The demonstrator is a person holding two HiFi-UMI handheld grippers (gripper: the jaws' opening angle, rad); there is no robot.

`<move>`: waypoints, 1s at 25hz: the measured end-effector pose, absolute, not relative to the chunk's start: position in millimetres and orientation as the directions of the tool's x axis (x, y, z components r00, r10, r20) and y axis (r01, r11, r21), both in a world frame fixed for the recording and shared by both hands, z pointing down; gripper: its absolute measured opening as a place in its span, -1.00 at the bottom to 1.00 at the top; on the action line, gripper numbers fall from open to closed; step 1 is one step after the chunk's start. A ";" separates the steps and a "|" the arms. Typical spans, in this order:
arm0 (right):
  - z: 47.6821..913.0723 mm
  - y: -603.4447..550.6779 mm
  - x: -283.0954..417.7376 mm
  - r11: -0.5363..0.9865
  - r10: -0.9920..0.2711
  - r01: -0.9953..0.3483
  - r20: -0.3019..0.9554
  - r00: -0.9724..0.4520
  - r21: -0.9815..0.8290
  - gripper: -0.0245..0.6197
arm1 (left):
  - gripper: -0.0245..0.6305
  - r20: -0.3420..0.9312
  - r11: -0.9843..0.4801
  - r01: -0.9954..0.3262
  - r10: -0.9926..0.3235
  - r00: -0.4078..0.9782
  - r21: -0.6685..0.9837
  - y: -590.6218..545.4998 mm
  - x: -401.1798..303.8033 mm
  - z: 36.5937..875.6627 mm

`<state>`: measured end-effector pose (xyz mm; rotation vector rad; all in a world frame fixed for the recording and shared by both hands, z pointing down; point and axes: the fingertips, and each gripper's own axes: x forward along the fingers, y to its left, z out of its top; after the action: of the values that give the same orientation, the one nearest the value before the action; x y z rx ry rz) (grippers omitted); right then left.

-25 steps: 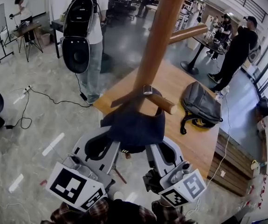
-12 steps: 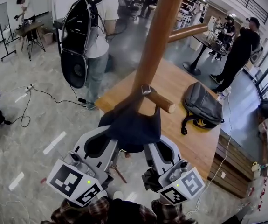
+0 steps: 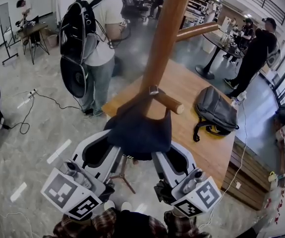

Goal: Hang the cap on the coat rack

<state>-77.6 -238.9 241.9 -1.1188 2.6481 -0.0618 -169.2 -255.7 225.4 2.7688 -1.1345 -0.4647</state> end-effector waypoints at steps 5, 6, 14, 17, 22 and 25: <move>244.5 -232.7 -76.6 0.705 -0.706 -0.698 -0.224 -0.672 -0.130 -0.64 | -0.55 -0.258 -0.710 -0.684 -0.701 0.664 0.167 -247.8 -186.7 224.3; 244.5 -230.4 -76.1 0.703 -0.708 -0.700 -0.223 -0.670 -0.128 -0.64 | -0.55 -0.255 -0.706 -0.689 -0.705 0.661 0.164 -246.2 -191.0 224.3; 256.7 -211.7 -59.8 0.661 -0.748 -0.738 -0.187 -0.637 -0.135 -0.64 | -0.55 -0.163 -0.655 -0.732 -0.756 0.634 0.189 -229.1 -210.7 247.1; 268.2 -209.6 -58.7 0.652 -0.758 -0.745 -0.154 -0.634 -0.138 -0.64 | -0.55 -0.122 -0.640 -0.744 -0.768 0.629 0.194 -226.4 -207.9 264.3; 296.8 -197.1 -63.3 0.626 -0.780 -0.766 -0.088 -0.620 -0.147 -0.65 | -0.55 -0.040 -0.664 -0.724 -0.741 0.670 0.186 -208.9 -186.9 294.8; 315.2 -188.5 -72.0 0.637 -0.768 -0.754 -0.044 -0.639 -0.159 -0.69 | -0.56 -0.003 -0.697 -0.683 -0.700 0.714 0.217 -197.5 -167.2 313.9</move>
<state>-72.0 -188.5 315.2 -1.2806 2.7440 -0.1920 -167.2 -197.5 313.9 2.7199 -1.1110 -0.1261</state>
